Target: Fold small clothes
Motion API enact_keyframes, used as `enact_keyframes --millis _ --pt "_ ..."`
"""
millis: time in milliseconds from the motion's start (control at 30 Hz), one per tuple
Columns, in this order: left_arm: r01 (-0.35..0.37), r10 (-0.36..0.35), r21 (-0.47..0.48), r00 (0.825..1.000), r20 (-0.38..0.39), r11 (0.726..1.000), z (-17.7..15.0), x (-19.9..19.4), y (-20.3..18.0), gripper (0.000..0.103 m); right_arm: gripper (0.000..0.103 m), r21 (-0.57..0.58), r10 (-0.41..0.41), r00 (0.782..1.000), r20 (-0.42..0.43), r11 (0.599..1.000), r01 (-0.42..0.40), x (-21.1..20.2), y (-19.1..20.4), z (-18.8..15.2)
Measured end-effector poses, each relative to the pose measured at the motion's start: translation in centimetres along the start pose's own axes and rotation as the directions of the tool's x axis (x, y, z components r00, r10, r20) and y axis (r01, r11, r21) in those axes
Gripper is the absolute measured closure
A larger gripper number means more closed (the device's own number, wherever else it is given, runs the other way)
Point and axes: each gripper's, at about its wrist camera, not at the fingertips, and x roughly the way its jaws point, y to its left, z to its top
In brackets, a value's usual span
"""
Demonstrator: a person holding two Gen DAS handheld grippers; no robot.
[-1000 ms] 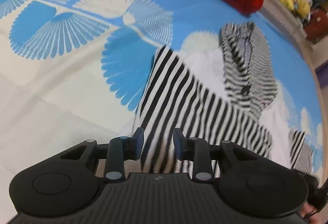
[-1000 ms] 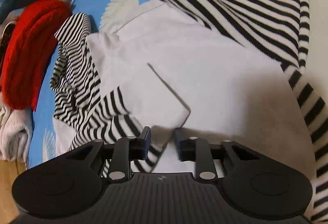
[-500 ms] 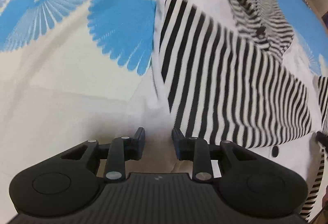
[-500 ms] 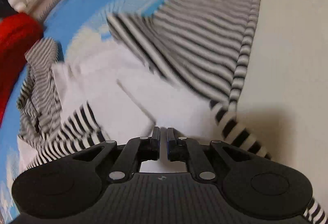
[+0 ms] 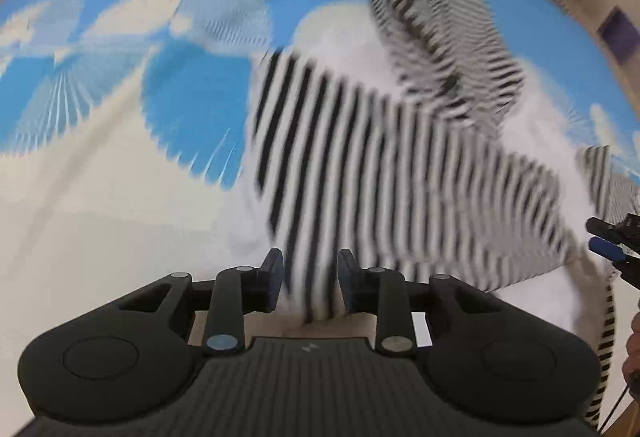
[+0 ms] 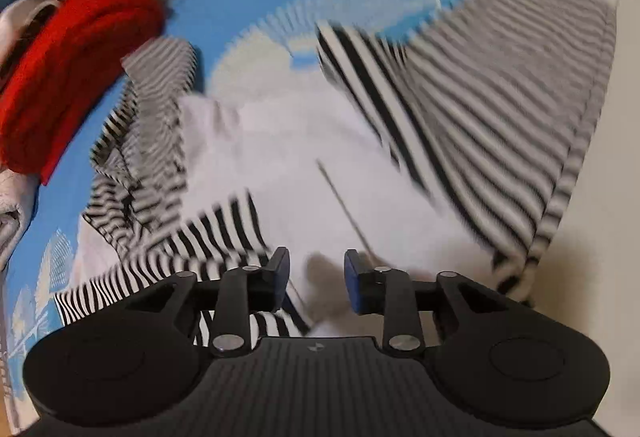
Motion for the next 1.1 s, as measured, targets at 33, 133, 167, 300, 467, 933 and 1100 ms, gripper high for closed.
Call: enact_keyframes --millis 33,133,167,300,467,933,1100 --pt "-0.003 0.002 0.016 1.000 0.024 1.000 0.0 -0.7 -0.5 0.068 0.071 -0.001 0.009 1.000 0.012 1.000 -0.009 -0.5 -0.3 -0.4" --pt "-0.022 0.017 0.059 0.997 0.079 0.998 0.2 -2.0 -3.1 0.068 0.071 -0.007 0.005 0.999 0.043 1.000 -0.005 -1.0 -0.3 0.5" --pt "-0.027 0.021 0.068 0.995 0.096 0.997 0.1 -2.6 -3.8 0.068 0.071 -0.011 0.007 0.999 0.049 1.000 -0.006 -1.2 -0.4 0.7" --pt "-0.035 0.022 0.077 0.987 0.157 0.996 -0.3 -4.5 -6.6 0.068 0.070 -0.051 0.022 0.996 0.084 0.999 -0.018 -2.2 -0.3 1.0" --pt "0.018 -0.032 0.078 0.983 0.179 0.997 -0.8 -5.8 -9.2 0.065 0.069 -0.116 0.000 0.988 0.153 0.993 0.018 -3.9 -1.6 2.2" --pt "0.056 -0.072 0.091 0.981 0.181 0.994 -0.8 -5.7 -12.4 0.059 0.063 0.235 -0.218 0.939 0.265 0.959 0.157 -4.6 -20.8 10.8" --pt "0.040 -0.052 0.075 0.984 0.169 0.996 -0.4 -4.9 -11.5 0.059 0.063 0.368 -0.188 0.949 0.254 0.926 0.085 -2.6 -23.9 11.0"
